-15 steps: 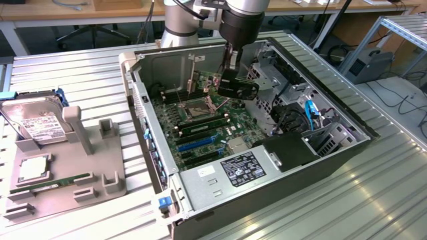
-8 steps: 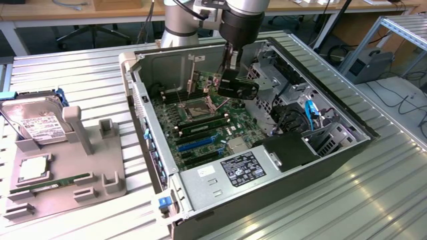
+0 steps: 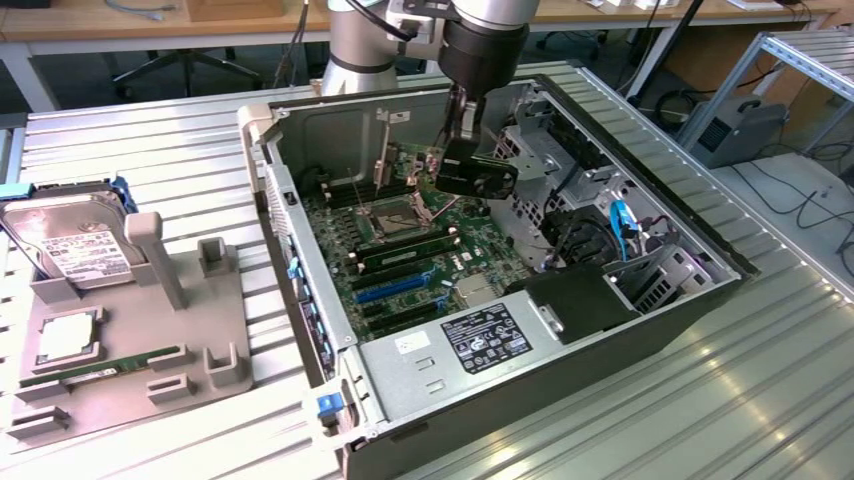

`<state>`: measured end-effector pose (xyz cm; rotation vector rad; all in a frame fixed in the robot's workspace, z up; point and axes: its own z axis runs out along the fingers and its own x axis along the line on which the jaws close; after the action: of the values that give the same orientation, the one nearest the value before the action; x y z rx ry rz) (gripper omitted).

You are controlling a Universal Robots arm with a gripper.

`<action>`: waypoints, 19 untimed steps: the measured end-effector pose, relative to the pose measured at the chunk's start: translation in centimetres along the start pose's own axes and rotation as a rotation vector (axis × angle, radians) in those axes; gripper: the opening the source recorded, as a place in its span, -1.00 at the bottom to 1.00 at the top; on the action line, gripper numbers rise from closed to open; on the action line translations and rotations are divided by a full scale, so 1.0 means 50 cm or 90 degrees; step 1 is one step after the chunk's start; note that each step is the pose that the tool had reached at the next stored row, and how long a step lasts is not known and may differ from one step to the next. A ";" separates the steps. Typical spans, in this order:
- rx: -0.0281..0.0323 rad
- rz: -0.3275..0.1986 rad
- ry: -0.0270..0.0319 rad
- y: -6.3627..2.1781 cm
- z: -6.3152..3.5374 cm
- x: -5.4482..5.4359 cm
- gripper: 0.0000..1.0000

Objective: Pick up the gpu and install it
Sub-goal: 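Insert the gpu into the slot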

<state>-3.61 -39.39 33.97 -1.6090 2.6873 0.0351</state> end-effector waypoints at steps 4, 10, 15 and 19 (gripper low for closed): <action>-0.0001 -0.004 0.0001 0.000 0.000 0.000 -0.45; -0.0002 -0.011 0.0002 0.000 0.000 0.000 -0.45; -0.0004 -0.018 0.0003 0.000 0.000 0.000 -0.45; -0.0005 -0.024 0.0003 0.000 0.000 0.000 -0.45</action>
<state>-3.61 -39.39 33.96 -1.6601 2.6565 0.0354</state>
